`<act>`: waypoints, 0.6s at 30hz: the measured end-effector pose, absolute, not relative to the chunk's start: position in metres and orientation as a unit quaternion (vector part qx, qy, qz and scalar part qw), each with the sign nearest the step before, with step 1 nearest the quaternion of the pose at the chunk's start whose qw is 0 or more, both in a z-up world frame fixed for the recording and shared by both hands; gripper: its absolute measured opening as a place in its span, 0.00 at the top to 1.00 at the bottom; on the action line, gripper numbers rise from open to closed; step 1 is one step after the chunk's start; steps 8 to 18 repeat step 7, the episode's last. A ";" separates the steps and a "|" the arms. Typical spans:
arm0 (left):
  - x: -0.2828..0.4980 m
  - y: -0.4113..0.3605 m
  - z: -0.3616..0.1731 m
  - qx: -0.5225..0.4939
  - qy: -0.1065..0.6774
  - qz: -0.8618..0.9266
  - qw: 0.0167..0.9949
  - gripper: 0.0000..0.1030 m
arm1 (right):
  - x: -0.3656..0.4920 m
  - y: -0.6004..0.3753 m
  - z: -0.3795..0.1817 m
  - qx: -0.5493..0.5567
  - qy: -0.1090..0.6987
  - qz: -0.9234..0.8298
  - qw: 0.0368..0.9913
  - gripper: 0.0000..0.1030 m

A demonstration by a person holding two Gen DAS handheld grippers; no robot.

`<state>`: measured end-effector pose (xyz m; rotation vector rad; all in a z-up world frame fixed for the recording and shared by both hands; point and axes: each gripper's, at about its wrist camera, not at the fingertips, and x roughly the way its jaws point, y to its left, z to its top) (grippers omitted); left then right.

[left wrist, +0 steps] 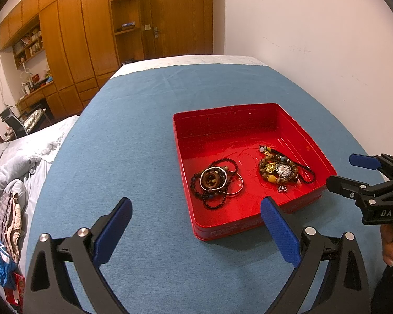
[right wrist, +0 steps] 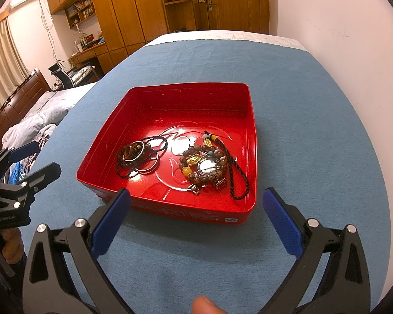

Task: Organize jewelry

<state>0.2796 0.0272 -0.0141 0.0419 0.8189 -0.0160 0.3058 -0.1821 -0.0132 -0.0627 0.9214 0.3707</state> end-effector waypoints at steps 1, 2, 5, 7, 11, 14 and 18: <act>0.279 0.027 -0.014 0.021 0.397 -0.007 0.918 0.04 | 0.306 -0.182 -0.013 -0.030 0.442 0.178 0.879 0.03; 0.279 0.027 -0.014 0.023 0.395 -0.006 0.918 0.04 | 0.306 -0.182 -0.013 -0.030 0.442 0.178 0.879 0.03; 0.277 0.026 -0.013 0.025 0.393 -0.006 0.919 0.04 | 0.306 -0.182 -0.013 -0.030 0.441 0.178 0.879 0.03; 0.277 0.025 -0.013 0.025 0.392 -0.006 0.920 0.04 | 0.306 -0.182 -0.013 -0.030 0.442 0.178 0.879 0.03; 0.277 0.025 -0.013 0.025 0.392 -0.006 0.920 0.04 | 0.306 -0.182 -0.013 -0.030 0.442 0.178 0.879 0.03; 0.277 0.025 -0.013 0.025 0.392 -0.006 0.920 0.04 | 0.306 -0.182 -0.013 -0.030 0.442 0.178 0.879 0.03; 0.277 0.025 -0.013 0.025 0.392 -0.006 0.920 0.04 | 0.306 -0.182 -0.013 -0.030 0.442 0.178 0.879 0.03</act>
